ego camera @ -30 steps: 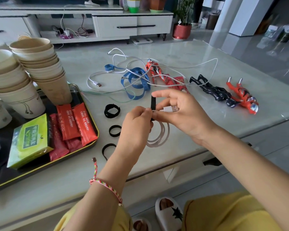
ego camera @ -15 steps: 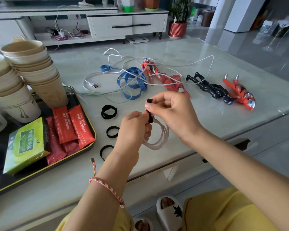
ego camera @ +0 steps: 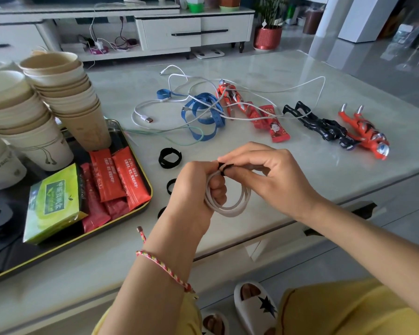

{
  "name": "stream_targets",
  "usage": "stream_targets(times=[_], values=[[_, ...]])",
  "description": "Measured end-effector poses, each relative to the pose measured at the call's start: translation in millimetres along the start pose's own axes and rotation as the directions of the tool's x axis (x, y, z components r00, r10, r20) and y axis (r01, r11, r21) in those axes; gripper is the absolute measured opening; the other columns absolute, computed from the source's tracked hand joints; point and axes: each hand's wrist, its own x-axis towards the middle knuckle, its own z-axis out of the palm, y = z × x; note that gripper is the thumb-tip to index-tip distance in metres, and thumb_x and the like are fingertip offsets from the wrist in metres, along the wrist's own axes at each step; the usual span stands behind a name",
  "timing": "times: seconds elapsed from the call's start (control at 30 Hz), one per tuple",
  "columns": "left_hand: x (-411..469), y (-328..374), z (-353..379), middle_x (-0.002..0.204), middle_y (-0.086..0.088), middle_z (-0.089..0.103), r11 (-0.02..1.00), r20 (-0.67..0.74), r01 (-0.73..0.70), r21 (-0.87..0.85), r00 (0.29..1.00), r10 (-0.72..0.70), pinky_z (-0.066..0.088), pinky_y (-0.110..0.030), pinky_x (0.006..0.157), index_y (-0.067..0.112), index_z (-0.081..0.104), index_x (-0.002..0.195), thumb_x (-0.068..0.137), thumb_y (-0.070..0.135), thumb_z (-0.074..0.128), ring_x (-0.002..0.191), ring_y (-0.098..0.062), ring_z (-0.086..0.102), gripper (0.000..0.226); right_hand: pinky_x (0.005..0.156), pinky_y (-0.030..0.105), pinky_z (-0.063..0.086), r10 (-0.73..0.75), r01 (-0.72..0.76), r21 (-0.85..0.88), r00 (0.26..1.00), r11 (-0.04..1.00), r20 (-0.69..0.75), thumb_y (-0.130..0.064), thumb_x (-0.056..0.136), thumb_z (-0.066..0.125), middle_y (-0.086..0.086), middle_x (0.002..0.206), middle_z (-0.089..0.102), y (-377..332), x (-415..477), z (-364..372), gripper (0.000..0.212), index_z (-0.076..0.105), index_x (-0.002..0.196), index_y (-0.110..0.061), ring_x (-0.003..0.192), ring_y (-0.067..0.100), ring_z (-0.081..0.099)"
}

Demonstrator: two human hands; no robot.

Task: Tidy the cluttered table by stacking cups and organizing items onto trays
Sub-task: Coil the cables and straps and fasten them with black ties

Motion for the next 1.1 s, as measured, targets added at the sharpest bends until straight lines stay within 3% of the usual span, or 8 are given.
stream_targets(times=[0.2, 0.33, 0.47, 0.6, 0.7, 0.83, 0.97, 1.1], values=[[-2.3, 1.1, 6.0, 0.037, 0.007, 0.027, 0.995, 0.007, -0.045, 0.088, 0.999, 0.044, 0.021, -0.018, 0.041, 0.015, 0.046, 0.061, 0.095, 0.019, 0.045, 0.033, -0.007, 0.023, 0.034, 0.087, 0.025, 0.05, 0.09, -0.101, 0.119, 0.991, 0.988, 0.1, -0.008, 0.088, 0.052, 0.006, 0.099, 0.066, -2.3, -1.0, -12.8, 0.018, 0.069, 0.095, -0.008, 0.096, 0.012, 0.062], [-3.1, -2.6, 10.3, 0.035, 0.009, 0.031, 0.963, -0.006, -0.148, 0.227, 0.988, 0.153, 0.024, -0.02, 0.043, 0.014, 0.044, 0.062, 0.096, 0.016, 0.043, 0.032, -0.006, 0.026, 0.035, 0.082, 0.02, 0.05, 0.107, -0.114, 0.059, 0.989, 0.992, 0.105, 0.003, 0.081, 0.065, 0.009, 0.094, 0.065, -3.3, 1.8, -18.0, 0.015, 0.069, 0.09, -0.008, 0.089, 0.01, 0.062], [-2.1, -5.2, 10.5, 0.035, 0.01, 0.039, 0.867, -0.044, -0.252, 0.431, 0.953, 0.298, 0.03, -0.02, 0.046, 0.011, 0.049, 0.065, 0.096, 0.018, 0.044, 0.034, -0.005, 0.034, 0.032, 0.083, 0.04, 0.053, 0.162, -0.158, -0.042, 0.98, 0.986, 0.116, -0.004, 0.079, 0.07, 0.012, 0.095, 0.065, -0.8, 1.8, -19.6, 0.015, 0.062, 0.086, -0.014, 0.088, 0.027, 0.065], [0.8, -8.6, 9.4, 0.04, 0.009, 0.044, 0.808, -0.048, -0.255, 0.531, 0.943, 0.329, 0.032, -0.013, 0.041, 0.009, 0.055, 0.08, 0.095, 0.021, 0.048, 0.035, -0.003, 0.037, 0.021, 0.065, 0.01, 0.042, 0.231, -0.216, -0.099, 0.956, 0.971, 0.181, -0.011, 0.081, 0.07, 0.0, 0.085, 0.068, 1.9, 2.3, -22.3, 0.022, 0.055, 0.093, -0.02, 0.079, 0.008, 0.063], [0.6, -8.2, 9.8, 0.043, 0.007, 0.047, 0.841, -0.032, -0.254, 0.478, 0.952, 0.305, 0.033, -0.011, 0.04, 0.006, 0.054, 0.09, 0.095, 0.018, 0.049, 0.033, 0.0, 0.039, 0.014, 0.07, 0.021, 0.049, 0.258, -0.248, -0.078, 0.947, 0.966, 0.19, -0.011, 0.08, 0.07, 0.001, 0.08, 0.068, 1.1, 1.7, -25.6, 0.021, 0.057, 0.096, -0.017, 0.077, 0.011, 0.064], [0.7, -7.8, 9.8, 0.035, 0.012, 0.045, 0.817, -0.005, -0.272, 0.508, 0.948, 0.319, 0.033, -0.008, 0.039, 0.009, 0.054, 0.085, 0.094, 0.018, 0.049, 0.033, 0.001, 0.04, 0.014, 0.073, 0.032, 0.048, 0.185, -0.138, -0.238, 0.964, 0.962, 0.189, -0.009, 0.081, 0.067, 0.004, 0.077, 0.065, -7.1, 0.6, -27.5, 0.022, 0.064, 0.101, -0.017, 0.075, 0.019, 0.061], [0.6, -9.1, 8.6, 0.037, 0.01, 0.05, 0.744, -0.006, -0.287, 0.603, 0.931, 0.364, 0.032, -0.01, 0.041, 0.013, 0.054, 0.079, 0.094, 0.024, 0.048, 0.039, -0.002, 0.042, 0.019, 0.071, 0.039, 0.046, 0.06, 0.076, -0.506, 0.967, 0.859, 0.247, -0.007, 0.084, 0.059, 0.008, 0.085, 0.063, -11.4, 0.9, -23.0, 0.017, 0.065, 0.1, -0.005, 0.077, 0.022, 0.057], [-0.3, -9.0, 8.0, 0.056, 0.009, 0.053, 0.68, -0.027, -0.328, 0.656, 0.89, 0.455, 0.032, -0.008, 0.042, 0.017, 0.056, 0.085, 0.093, 0.032, 0.05, 0.052, -0.003, 0.045, 0.017, 0.073, 0.04, 0.046, -0.01, 0.096, -0.483, 0.984, 0.87, 0.178, -0.012, 0.085, 0.063, 0.012, 0.093, 0.065, -12.9, -0.6, -18.7, 0.021, 0.062, 0.102, -0.001, 0.084, 0.025, 0.06]])
